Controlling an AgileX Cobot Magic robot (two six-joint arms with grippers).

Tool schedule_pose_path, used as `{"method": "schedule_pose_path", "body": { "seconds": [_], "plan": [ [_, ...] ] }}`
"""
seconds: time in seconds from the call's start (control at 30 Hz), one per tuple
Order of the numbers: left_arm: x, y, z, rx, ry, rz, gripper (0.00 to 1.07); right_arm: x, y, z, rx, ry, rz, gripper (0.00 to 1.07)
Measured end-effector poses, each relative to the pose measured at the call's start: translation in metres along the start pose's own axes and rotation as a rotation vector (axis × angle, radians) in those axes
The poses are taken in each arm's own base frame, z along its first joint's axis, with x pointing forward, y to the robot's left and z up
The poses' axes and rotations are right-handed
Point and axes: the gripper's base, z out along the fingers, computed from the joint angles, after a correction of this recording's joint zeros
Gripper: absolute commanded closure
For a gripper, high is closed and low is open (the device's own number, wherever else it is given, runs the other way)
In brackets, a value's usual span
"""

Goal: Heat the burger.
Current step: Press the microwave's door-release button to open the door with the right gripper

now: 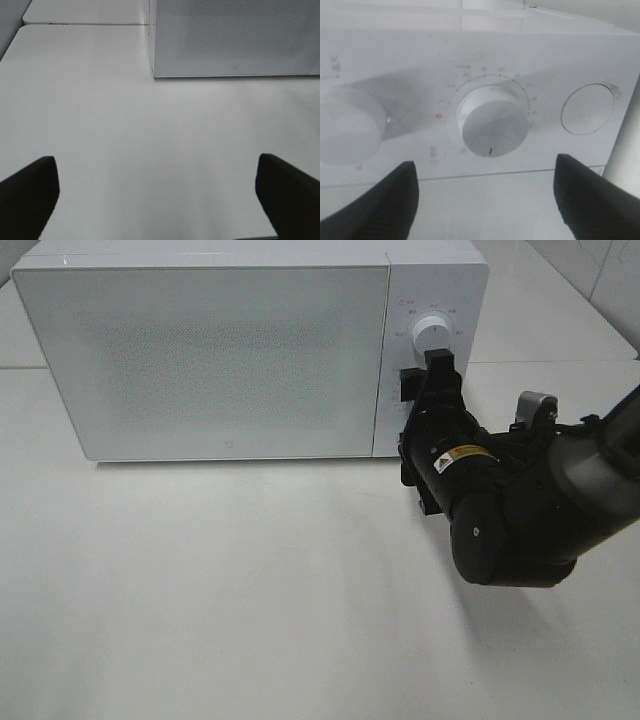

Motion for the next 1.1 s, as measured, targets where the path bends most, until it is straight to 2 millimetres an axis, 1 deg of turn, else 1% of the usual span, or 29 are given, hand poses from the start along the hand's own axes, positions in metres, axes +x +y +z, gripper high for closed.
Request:
{"method": "schedule_pose_path", "body": {
  "seconds": [0.07, 0.17, 0.2, 0.23, 0.27, 0.3, 0.33, 0.37, 0.4, 0.43, 0.47, 0.53, 0.57, 0.6, 0.63, 0.67, 0.7, 0.73, 0.77, 0.83, 0.87, 0.93, 0.97, 1.0, 1.03, 1.07, 1.1],
  "plan": [
    [0.0, 0.0, 0.0, 0.0, 0.0, 0.0, 0.06, 0.0, 0.005, -0.013, -0.006, 0.064, -0.153, 0.33],
    [0.0, 0.0, 0.0, 0.0, 0.0, 0.0, 0.06, 0.001, 0.008, -0.016, 0.002, 0.081, -0.192, 0.33],
    [0.0, 0.0, 0.0, 0.0, 0.0, 0.0, 0.06, 0.001, 0.014, -0.021, 0.02, 0.118, -0.267, 0.33],
    [0.0, 0.0, 0.0, 0.0, 0.0, 0.0, 0.06, 0.002, 0.017, -0.024, 0.035, 0.139, -0.305, 0.33],
    [0.0, 0.0, 0.0, 0.0, 0.0, 0.0, 0.06, 0.002, 0.017, -0.024, 0.035, 0.139, -0.305, 0.33],
    [0.0, 0.0, 0.0, 0.0, 0.0, 0.0, 0.06, 0.003, 0.021, -0.029, 0.08, 0.186, -0.378, 0.33],
    [0.0, 0.0, 0.0, 0.0, 0.0, 0.0, 0.06, 0.004, 0.024, -0.031, 0.093, 0.21, -0.416, 0.33],
    [0.0, 0.0, 0.0, 0.0, 0.0, 0.0, 0.06, 0.004, 0.024, -0.031, 0.093, 0.21, -0.416, 0.33],
    [0.0, 0.0, 0.0, 0.0, 0.0, 0.0, 0.06, 0.006, 0.03, -0.038, 0.123, 0.264, -0.518, 0.33],
    [0.0, 0.0, 0.0, 0.0, 0.0, 0.0, 0.06, 0.006, 0.033, -0.04, 0.134, 0.284, -0.562, 0.33],
    [0.0, 0.0, 0.0, 0.0, 0.0, 0.0, 0.06, 0.006, 0.033, -0.04, 0.134, 0.284, -0.562, 0.33],
    [0.0, 0.0, 0.0, 0.0, 0.0, 0.0, 0.06, 0.006, 0.045, -0.053, 0.164, 0.388, -0.782, 0.33],
    [0.0, 0.0, 0.0, 0.0, 0.0, 0.0, 0.06, 0.006, 0.045, -0.053, 0.164, 0.388, -0.782, 0.33],
    [0.0, 0.0, 0.0, 0.0, 0.0, 0.0, 0.06, 0.006, 0.046, -0.057, 0.174, 0.416, -0.836, 0.33],
    [0.0, 0.0, 0.0, 0.0, 0.0, 0.0, 0.06, 0.006, 0.05, -0.063, 0.181, 0.467, -0.924, 0.33],
    [0.0, 0.0, 0.0, 0.0, 0.0, 0.0, 0.06, 0.006, 0.05, -0.063, 0.181, 0.467, -0.924, 0.33],
    [0.0, 0.0, 0.0, 0.0, 0.0, 0.0, 0.06, 0.006, 0.053, -0.067, 0.181, 0.493, -0.969, 0.33],
    [0.0, 0.0, 0.0, 0.0, 0.0, 0.0, 0.06, 0.005, 0.058, -0.074, 0.173, 0.543, -1.053, 0.33],
    [0.0, 0.0, 0.0, 0.0, 0.0, 0.0, 0.06, 0.005, 0.058, -0.074, 0.173, 0.543, -1.053, 0.33],
    [0.0, 0.0, 0.0, 0.0, 0.0, 0.0, 0.06, 0.004, 0.064, -0.085, 0.168, 0.627, -1.157, 0.33],
    [0.0, 0.0, 0.0, 0.0, 0.0, 0.0, 0.06, 0.004, 0.064, -0.085, 0.168, 0.627, -1.157, 0.33],
    [0.0, 0.0, 0.0, 0.0, 0.0, 0.0, 0.06, 0.002, 0.071, -0.097, 0.156, 0.705, -1.25, 0.33],
    [0.0, 0.0, 0.0, 0.0, 0.0, 0.0, 0.06, 0.002, 0.071, -0.097, 0.156, 0.705, -1.25, 0.33],
    [0.0, 0.0, 0.0, 0.0, 0.0, 0.0, 0.06, 0.001, 0.073, -0.101, 0.153, 0.725, -1.272, 0.33],
    [0.0, 0.0, 0.0, 0.0, 0.0, 0.0, 0.06, -0.001, 0.076, -0.111, 0.163, 0.781, -1.322, 0.33],
    [0.0, 0.0, 0.0, 0.0, 0.0, 0.0, 0.06, -0.001, 0.076, -0.111, 0.163, 0.781, -1.322, 0.33],
    [0.0, 0.0, 0.0, 0.0, 0.0, 0.0, 0.06, -0.002, 0.077, -0.115, 0.172, 0.809, -1.351, 0.33]
  ]
}}
